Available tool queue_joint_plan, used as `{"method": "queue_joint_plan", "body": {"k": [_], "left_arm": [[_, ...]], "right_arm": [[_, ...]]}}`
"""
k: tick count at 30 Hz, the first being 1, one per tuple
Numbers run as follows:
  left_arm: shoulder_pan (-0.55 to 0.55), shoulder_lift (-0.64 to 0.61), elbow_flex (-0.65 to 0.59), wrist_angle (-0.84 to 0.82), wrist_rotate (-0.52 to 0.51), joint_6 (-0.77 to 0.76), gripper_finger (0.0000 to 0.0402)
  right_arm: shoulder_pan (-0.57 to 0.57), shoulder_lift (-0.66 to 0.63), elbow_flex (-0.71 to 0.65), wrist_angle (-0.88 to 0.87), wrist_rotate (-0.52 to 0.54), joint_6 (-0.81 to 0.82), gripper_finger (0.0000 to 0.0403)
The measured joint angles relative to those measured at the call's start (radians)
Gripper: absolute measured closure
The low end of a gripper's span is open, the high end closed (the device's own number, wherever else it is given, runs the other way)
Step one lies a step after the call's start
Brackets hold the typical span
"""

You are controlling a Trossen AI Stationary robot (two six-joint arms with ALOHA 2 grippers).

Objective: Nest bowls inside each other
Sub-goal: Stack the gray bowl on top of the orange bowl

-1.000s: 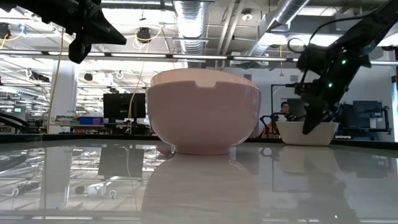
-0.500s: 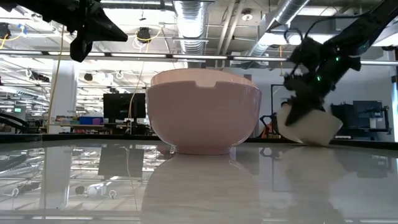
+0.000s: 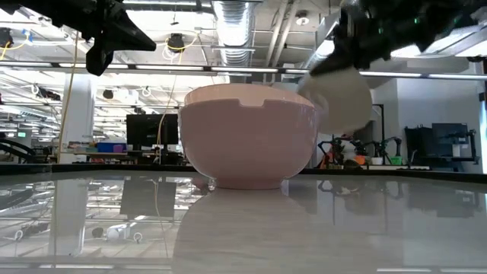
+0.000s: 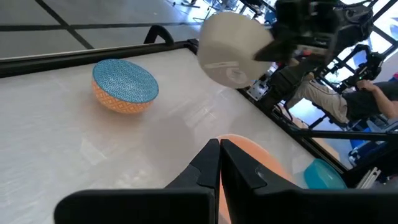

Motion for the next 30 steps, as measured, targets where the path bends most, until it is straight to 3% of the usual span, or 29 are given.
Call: {"method": "queue_joint_plan", "body": {"k": [5, 11, 21, 30], "left_arm": [[0.0, 0.0, 0.0, 0.0, 0.0, 0.008, 0.0401], [0.0, 0.0, 0.0, 0.0, -0.005, 0.024, 0.0401], [0.0, 0.0, 0.0, 0.008, -0.015, 0.023, 0.0401], [0.0, -0.002, 0.0, 0.029, -0.014, 0.02, 0.0401]], "right_arm": [[0.171, 0.053, 0.076, 0.005, 0.073, -0.003, 0.0402], [0.336, 0.203, 0.182, 0.018, 0.118, -0.015, 0.0402], [0.476, 0.554, 0.413, -0.003, 0.116, -0.098, 0.0403], [0.543, 0.813, 0.623, -0.32, 0.187, -0.245, 0.0402]]}}
